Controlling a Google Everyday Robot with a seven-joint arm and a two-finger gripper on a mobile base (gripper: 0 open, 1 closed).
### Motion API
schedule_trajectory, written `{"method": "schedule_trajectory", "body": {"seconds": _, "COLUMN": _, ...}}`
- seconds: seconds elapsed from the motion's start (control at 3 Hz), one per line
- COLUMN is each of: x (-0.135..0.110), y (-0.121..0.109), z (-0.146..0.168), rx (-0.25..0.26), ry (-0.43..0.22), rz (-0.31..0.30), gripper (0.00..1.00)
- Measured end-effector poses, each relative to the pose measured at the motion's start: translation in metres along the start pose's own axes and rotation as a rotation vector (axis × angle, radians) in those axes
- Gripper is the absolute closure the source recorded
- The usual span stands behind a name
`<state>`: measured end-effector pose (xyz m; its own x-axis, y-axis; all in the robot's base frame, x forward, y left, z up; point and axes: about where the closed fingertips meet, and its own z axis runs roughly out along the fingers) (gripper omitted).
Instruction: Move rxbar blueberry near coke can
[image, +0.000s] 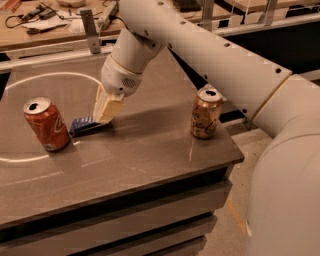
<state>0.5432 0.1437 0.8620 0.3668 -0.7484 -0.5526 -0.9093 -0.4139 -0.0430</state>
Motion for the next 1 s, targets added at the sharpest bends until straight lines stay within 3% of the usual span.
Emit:
{"method": "schedule_trajectory", "body": {"seconds": 0.33, "x": -0.0081, "y": 0.0062, "z": 0.0109, "rx": -0.018, "ry": -0.011, "rz": -0.01, "gripper": 1.0}}
{"method": "schedule_trajectory", "body": {"seconds": 1.0, "x": -0.0073, "y": 0.0099, "z": 0.0149, "rx": 0.003, "ry": -0.037, "rz": 0.026, "gripper": 0.54}}
